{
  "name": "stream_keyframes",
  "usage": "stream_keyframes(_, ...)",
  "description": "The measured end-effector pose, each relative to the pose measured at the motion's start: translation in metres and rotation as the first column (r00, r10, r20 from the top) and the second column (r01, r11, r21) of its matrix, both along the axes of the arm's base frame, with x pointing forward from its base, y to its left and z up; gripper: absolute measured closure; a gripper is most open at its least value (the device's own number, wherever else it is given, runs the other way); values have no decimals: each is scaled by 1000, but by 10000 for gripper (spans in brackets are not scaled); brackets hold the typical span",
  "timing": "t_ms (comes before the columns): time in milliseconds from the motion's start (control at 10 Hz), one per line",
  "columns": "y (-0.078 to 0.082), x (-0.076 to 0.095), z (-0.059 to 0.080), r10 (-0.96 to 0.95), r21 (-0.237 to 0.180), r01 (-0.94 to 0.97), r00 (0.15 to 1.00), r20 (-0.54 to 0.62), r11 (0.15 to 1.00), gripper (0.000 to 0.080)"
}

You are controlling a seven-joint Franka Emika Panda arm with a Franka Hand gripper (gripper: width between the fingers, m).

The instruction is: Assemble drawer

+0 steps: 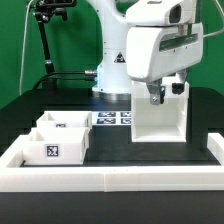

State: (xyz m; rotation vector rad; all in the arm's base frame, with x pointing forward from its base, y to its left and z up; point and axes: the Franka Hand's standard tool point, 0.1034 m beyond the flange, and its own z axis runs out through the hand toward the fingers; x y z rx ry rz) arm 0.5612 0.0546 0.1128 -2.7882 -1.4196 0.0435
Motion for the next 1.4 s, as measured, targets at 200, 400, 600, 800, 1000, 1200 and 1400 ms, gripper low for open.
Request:
stream_keyframes(200, 0, 0, 0, 0, 0, 0, 1000, 0, 1000, 150)
stream_keyframes(400, 0, 0, 0, 0, 0, 0, 1000, 0, 1000, 150)
stream_keyframes(600, 0, 0, 0, 0, 0, 0, 1000, 0, 1000, 150)
stream_keyframes(800, 0, 0, 0, -1, 0, 1, 1000, 0, 1000, 150)
stream_keyframes(1000, -1, -21, 11, -120, -8, 120, 993, 7, 993, 150)
stream_keyframes(1200, 10, -39, 25, -266, -20, 266, 964, 13, 964, 150)
stream_keyframes(1400, 13, -55, 32, -348, -34, 348, 937, -11, 937, 150)
